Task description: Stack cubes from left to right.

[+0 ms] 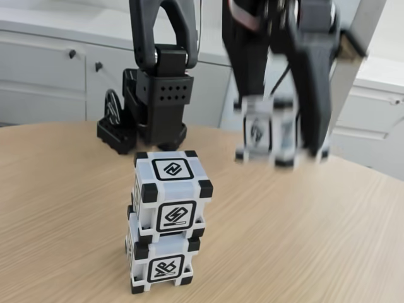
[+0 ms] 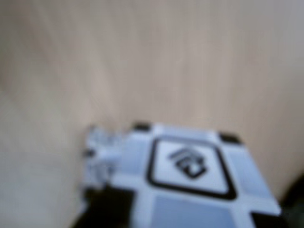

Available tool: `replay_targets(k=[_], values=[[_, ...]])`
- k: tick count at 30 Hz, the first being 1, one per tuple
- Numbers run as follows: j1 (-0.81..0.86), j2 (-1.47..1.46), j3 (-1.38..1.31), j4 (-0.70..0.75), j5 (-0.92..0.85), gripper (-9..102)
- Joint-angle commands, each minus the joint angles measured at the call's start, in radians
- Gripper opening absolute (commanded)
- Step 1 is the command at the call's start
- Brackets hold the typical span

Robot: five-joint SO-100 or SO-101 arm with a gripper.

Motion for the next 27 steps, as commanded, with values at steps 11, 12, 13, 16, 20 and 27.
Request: replay_targets(k=[11, 12, 13, 16, 20, 27], values=[[0.146, -0.135, -0.374, 0.152, -0.048, 15], [0.181, -0.153, -0.374, 0.152, -0.064, 15], [0.213, -0.169, -0.374, 0.152, -0.083, 15], [0.296, -0.201, -0.374, 0.152, -0.133, 15], [0.371, -0.209, -0.374, 0.152, -0.175, 15], [0.387, -0.179, -0.357, 0.152, -0.221, 15]])
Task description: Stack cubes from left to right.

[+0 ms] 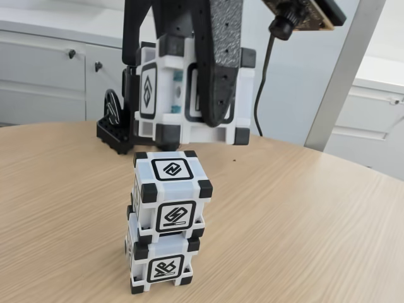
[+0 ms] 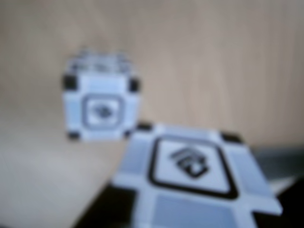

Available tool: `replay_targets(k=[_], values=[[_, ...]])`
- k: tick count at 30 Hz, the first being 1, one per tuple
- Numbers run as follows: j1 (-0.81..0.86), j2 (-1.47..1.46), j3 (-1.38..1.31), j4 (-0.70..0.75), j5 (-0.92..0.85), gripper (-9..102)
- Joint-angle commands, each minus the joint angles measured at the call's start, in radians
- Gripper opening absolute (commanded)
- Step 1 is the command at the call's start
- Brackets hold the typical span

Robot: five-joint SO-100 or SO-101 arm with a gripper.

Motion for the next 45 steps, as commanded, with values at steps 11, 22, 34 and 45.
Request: replay_targets(k=[11, 22, 34, 45], values=[[0.011, 0.034, -0.028, 0.012, -0.006, 15], [0.011, 0.035, 0.086, 0.012, -0.034, 15], [0.011, 0.035, 0.101, 0.012, -0.044, 14], [0.014, 0.037, 0.103, 0.012, 0.018, 14]])
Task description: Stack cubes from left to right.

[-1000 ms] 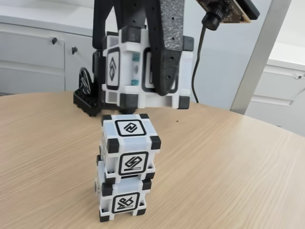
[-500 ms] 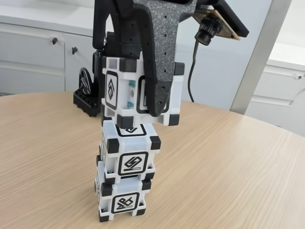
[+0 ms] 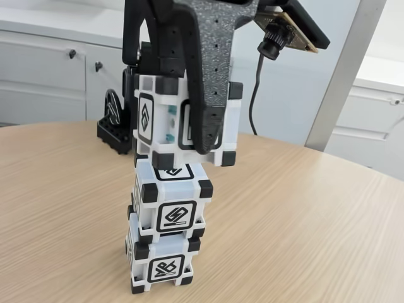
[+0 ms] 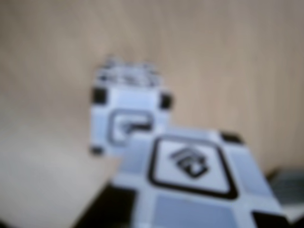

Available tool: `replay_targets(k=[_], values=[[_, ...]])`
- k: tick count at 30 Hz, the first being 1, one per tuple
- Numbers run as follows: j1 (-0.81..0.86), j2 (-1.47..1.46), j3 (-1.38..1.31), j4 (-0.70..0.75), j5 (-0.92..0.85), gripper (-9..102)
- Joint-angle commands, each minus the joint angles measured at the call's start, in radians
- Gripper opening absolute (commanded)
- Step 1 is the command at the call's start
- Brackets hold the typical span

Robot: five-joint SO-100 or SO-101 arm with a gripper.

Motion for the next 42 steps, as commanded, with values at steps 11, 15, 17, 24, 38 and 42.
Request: replay_targets(k=[11, 15, 17, 24, 38, 42], values=[[0.011, 0.037, 0.083, 0.012, 0.081, 13], [0.011, 0.037, 0.083, 0.012, 0.089, 13], [0.011, 0.037, 0.084, 0.012, 0.092, 13], [0.011, 0.037, 0.084, 0.012, 0.092, 13], [0.011, 0.034, 0.084, 0.012, 0.08, 22], [0.009, 0.032, 0.084, 0.012, 0.074, 30]])
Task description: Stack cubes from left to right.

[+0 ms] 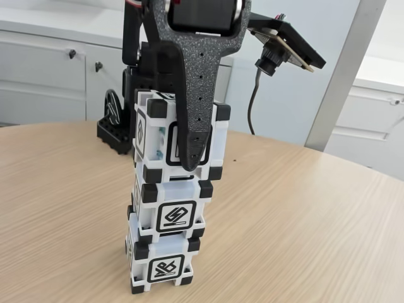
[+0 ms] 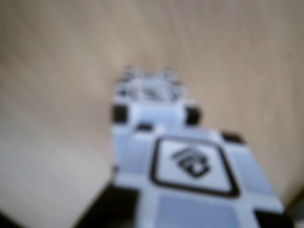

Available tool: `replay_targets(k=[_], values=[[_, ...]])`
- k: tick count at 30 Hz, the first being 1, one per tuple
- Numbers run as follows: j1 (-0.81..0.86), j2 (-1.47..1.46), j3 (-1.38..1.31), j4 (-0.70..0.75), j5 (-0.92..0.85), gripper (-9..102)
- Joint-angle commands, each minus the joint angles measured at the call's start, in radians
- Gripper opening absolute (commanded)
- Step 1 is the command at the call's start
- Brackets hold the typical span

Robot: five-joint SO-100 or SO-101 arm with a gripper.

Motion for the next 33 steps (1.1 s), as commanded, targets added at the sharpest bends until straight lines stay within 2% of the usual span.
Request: replay_targets(k=[1, 7, 17, 26, 29, 31, 33], values=[[0.006, 0.032, -0.005, 0.012, -0.009, 32], [0.006, 0.032, -0.005, 0.012, -0.015, 38], [0.003, 0.038, -0.023, 0.012, -0.025, 40], [-0.014, 0.322, -0.006, 0.012, -0.081, 39], [-0.015, 0.4, -0.006, 0.012, -0.129, 33], [-0.015, 0.439, -0.006, 0.012, -0.152, 25], [-0.015, 0.451, -0.006, 0.012, -0.143, 10]])
